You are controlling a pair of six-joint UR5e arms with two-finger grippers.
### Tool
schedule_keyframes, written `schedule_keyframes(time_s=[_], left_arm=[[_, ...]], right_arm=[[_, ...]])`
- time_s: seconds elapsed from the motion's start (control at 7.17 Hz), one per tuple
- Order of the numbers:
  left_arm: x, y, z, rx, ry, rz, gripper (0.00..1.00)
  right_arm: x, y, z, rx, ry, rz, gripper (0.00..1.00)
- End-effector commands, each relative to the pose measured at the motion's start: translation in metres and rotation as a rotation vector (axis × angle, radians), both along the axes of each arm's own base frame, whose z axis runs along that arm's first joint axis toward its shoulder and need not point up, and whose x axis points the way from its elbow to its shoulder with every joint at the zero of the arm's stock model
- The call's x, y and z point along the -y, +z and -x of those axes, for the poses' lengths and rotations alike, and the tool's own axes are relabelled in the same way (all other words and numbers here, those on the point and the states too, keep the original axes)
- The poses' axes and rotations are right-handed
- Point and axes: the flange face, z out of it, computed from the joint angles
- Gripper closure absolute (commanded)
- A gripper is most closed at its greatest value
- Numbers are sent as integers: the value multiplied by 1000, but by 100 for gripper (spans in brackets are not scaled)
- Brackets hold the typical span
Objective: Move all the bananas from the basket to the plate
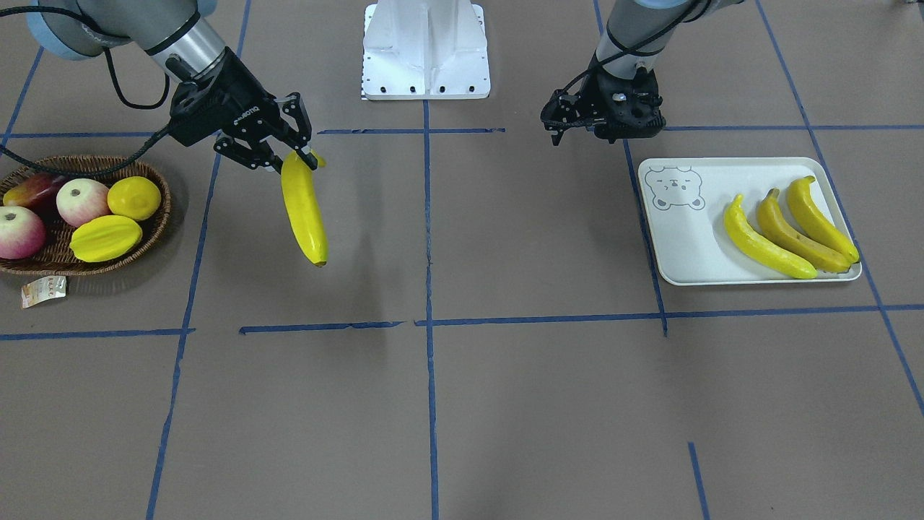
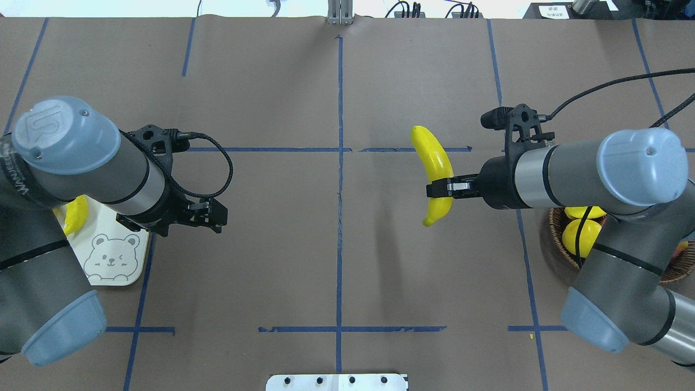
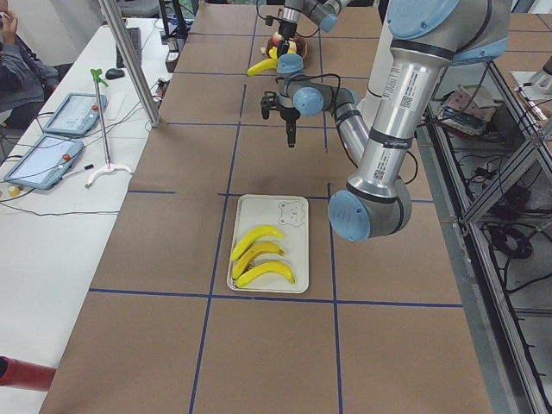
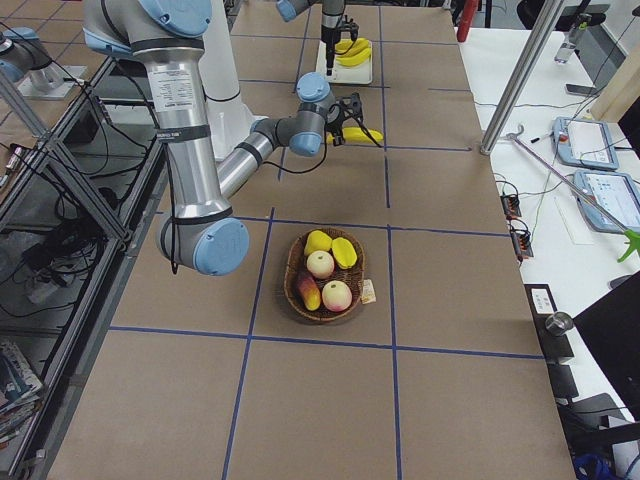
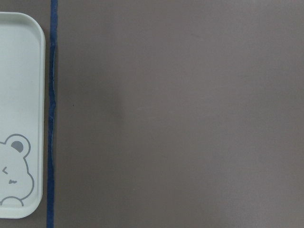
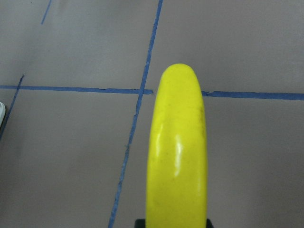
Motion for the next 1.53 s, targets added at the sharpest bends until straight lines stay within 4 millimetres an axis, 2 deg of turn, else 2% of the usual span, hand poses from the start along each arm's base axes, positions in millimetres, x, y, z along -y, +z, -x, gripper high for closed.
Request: schedule_keyframes(time_s=[0.0,0.28,0.7,1.12,1.39], left_arm=[[2,-9,-3,-22,-26,15,0],[3,-23,-4,-78,-65,27,0],[8,-31,-11,-182,-111,28,0],[4,-44,-13,-243,-126,31,0],[5,-52,-16,-281,-121,8,0]], right_arm=[[-12,-12,20,17,8,-6,77],[-19,-21,32,31,-12,-2,77],[-39,-45,62,64,15,-11,76],[-50,-66,85,98,26,-5,76],[-49,-74,103,112,37,17,76]])
